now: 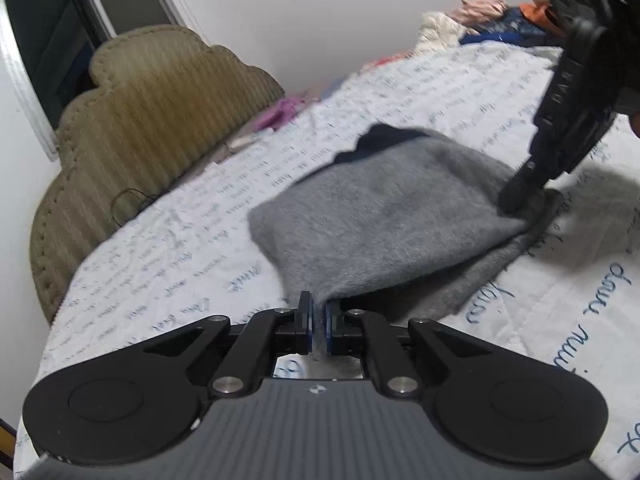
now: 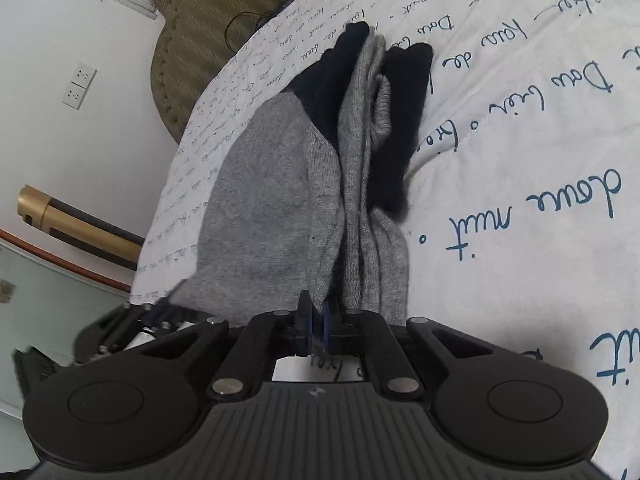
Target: Fold small clothes
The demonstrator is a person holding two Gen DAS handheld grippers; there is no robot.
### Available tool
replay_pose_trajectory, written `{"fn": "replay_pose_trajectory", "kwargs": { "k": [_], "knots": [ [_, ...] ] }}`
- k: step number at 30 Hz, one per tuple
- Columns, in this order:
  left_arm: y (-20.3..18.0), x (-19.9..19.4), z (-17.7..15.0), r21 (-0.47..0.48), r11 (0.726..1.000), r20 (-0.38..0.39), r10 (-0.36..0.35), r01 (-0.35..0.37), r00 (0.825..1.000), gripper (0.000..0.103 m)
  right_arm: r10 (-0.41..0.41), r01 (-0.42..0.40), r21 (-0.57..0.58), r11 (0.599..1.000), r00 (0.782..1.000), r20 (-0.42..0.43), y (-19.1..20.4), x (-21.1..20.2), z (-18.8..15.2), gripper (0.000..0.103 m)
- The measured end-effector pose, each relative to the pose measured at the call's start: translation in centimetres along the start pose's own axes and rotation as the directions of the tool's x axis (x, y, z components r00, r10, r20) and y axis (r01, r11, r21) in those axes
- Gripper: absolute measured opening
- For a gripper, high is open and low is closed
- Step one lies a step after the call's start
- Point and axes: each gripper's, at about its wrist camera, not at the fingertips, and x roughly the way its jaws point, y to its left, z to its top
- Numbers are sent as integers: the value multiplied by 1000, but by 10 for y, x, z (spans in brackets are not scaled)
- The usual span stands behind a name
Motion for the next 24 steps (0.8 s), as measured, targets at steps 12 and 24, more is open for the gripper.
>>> {"fn": "replay_pose_trajectory", "kwargs": {
  "k": [12,24],
  "knots": [
    [11,-9,-20,-3,993,-77,-122,122,990,21,49,-48,95,994,999,-4,-24,-23,3,10],
    [13,51,31,-297,937,-30,-203,186,979,77,59,-64,19,998,979,194,8,6,147,81]
  ]
}}
